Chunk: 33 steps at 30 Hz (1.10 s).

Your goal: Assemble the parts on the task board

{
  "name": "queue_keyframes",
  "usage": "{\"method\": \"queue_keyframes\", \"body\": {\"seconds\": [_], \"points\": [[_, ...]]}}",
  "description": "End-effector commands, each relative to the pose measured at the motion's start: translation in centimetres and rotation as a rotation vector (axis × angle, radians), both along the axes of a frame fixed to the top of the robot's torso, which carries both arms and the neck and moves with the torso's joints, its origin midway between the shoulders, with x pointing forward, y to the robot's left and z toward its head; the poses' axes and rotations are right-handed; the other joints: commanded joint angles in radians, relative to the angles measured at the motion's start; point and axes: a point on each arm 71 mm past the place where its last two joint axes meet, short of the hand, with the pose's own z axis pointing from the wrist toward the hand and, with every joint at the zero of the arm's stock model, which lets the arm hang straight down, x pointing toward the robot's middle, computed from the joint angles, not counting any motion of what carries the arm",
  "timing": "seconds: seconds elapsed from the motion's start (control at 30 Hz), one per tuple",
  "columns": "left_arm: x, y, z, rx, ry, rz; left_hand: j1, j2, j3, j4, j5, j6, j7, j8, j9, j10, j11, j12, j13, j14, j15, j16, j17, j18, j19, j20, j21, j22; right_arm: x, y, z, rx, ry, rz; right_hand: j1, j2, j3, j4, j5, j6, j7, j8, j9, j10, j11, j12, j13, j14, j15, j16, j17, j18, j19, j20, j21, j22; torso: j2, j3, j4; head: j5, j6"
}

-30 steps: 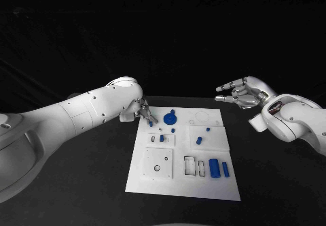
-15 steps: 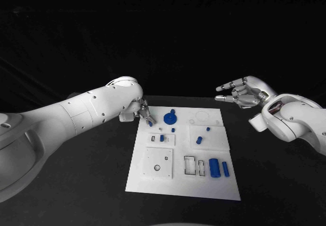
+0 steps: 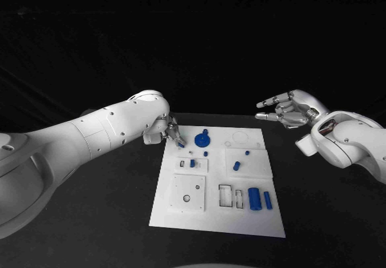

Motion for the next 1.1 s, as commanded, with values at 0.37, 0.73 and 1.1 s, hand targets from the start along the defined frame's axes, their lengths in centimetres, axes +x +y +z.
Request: {"method": "queue_keyframes", "body": {"seconds": [0.37,0.73,1.1], "points": [[-1.3,-0.2,0.9,-0.171,-0.088,-0.023,-0.083,-0.076,0.288,-0.181,0.017,0.006,0.001,0.026,0.034,0.024,0.004,0.008,0.012,0.105,0.007,0.003,0.263,0.004,0.036,0.006,-0.003,0.040,0.0,0.2,-0.1,-0.008,0.006,0.019,-0.004,0.002,-0.007,0.001,0.007,0.005,-0.003,0.004,0.001,-0.001,-0.006,-0.002,0.020,0.081,-0.001,-0.006,0.178,0.013,0.000,-0.003,-0.004,0.000,0.000,0.0010,0.0007,0.002,0.004],[-4.5,0.7,0.0,-0.178,-0.135,-0.068,-0.113,-0.122,0.334,-0.217,0.089,0.036,-0.006,0.026,0.033,0.048,-0.003,0.018,0.027,0.105,0.003,0.003,0.263,0.000,0.043,0.003,0.011,0.060,-0.1,-0.1,-0.4,-0.009,0.011,0.014,-0.004,0.002,-0.007,0.001,0.007,0.005,-0.003,0.004,0.001,-0.001,-0.006,-0.002,0.020,0.081,-0.001,-0.006,0.178,0.013,0.000,-0.003,-0.004,0.000,-0.001,-0.0006,0.0030,0.009,-0.004],[-6.4,0.8,-1.3,-0.143,-0.150,-0.081,-0.126,-0.139,0.347,-0.232,0.123,0.056,-0.009,0.019,0.024,0.063,-0.006,0.023,0.035,0.105,0.000,0.003,0.263,-0.004,0.049,0.001,0.022,0.076,-0.1,-0.2,-0.4,-0.010,0.013,0.013,-0.004,0.002,-0.007,0.001,0.007,0.005,-0.003,0.004,0.001,-0.001,-0.006,-0.002,0.020,0.081,-0.001,-0.006,0.178,0.013,0.000,-0.003,-0.004,0.000,-0.001,-0.0007,0.0027,0.016,-0.008]]}}
